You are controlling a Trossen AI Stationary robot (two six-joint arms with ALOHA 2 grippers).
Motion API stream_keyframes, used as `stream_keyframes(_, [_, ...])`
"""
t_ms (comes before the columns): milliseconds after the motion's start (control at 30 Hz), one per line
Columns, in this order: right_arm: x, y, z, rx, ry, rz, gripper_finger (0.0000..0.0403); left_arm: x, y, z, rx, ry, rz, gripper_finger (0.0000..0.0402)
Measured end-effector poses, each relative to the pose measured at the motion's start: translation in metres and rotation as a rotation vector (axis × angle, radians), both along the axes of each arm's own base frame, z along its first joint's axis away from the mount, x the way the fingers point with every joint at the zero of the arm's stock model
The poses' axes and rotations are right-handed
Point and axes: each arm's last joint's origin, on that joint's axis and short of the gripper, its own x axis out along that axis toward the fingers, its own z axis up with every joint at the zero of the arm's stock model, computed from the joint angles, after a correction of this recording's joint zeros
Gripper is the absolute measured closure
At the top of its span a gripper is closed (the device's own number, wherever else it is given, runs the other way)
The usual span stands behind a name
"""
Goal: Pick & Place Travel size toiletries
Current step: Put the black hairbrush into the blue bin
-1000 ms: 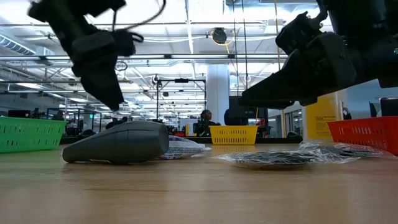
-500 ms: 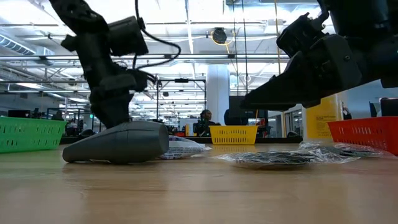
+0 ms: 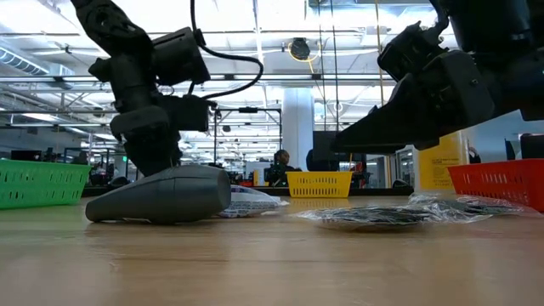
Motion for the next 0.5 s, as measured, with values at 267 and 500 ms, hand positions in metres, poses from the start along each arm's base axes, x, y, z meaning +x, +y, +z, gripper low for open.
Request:
stream_keyframes(267, [0.0,0.0,0.0,-0.001,0.003,0.0,0.0149,-0.008,0.0,0.015,0.037,-0.026,-0.053,0.0394])
stream_keyframes(500, [0.0,0.0,0.0,-0.001,0.003,0.0,0.0149,-0.024,0.001,0.045,0.118,-0.081,-0.005,0.0399])
